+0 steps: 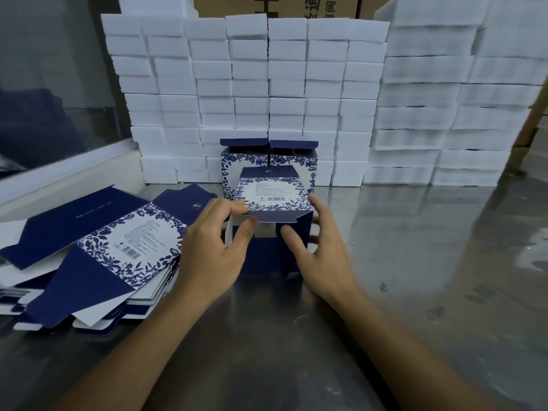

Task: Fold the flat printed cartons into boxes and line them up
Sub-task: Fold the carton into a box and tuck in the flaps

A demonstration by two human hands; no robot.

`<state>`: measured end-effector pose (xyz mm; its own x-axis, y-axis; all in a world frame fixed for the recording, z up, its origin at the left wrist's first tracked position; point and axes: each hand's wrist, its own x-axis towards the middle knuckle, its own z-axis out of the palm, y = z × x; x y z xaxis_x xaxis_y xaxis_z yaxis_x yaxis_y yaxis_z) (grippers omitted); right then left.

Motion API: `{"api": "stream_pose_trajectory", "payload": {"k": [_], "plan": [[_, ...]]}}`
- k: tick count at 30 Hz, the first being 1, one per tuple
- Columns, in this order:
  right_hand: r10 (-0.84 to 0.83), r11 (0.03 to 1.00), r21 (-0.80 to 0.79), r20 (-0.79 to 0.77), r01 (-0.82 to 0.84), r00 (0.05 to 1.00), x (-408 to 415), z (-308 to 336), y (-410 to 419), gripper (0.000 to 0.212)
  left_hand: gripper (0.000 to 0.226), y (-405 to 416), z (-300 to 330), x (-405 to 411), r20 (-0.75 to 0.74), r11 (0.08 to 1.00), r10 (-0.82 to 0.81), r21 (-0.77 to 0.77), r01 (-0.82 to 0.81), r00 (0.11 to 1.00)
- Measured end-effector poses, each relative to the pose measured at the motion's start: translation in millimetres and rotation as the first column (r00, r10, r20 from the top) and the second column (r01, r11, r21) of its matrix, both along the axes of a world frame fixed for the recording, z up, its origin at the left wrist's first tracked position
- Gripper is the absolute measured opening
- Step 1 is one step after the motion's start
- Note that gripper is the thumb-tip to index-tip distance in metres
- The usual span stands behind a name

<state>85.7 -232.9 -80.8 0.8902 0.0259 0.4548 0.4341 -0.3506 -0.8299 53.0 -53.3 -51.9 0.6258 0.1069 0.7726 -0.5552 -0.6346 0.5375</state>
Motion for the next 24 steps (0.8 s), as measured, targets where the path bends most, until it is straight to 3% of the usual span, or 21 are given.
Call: {"api": "stream_pose_trajectory", "payload": {"k": [3,6,8,13,19,24], "plan": [[0.034,0.999,0.024,0.154,-0.038,0.988,-8,6,8,0.056,0.030,0,0,-2,-0.022,0.995,-0.095,0.000,0.095,0.995],[-0.005,0.998,0.068,0.165,-0.006,0.986,-12,14,10,0.039,0.040,1,-1,-3,-0.042,0.927,-0.302,-0.245,0.283,0.952],[-0.028,0.994,0.113,0.174,0.009,0.984,-12,20,9,0.039,0.038,2,-2,0,-0.062,0.902,-0.309,-0.336,0.271,0.949],[-0.086,0.983,0.174,0.173,0.055,0.981,-12,29,8,0.052,0.026,-2,-9,1,-0.099,0.957,-0.183,-0.246,0.155,0.978],[-0.120,0.978,0.194,0.193,0.082,0.974,-15,30,9,0.054,0.048,3,-16,7,-0.096,0.994,-0.098,-0.065,0.092,0.990],[-0.111,0.977,0.199,0.203,0.070,0.973,-14,30,9,0.056,0.034,4,-16,7,-0.049,0.995,-0.037,0.089,0.041,0.998]]}}
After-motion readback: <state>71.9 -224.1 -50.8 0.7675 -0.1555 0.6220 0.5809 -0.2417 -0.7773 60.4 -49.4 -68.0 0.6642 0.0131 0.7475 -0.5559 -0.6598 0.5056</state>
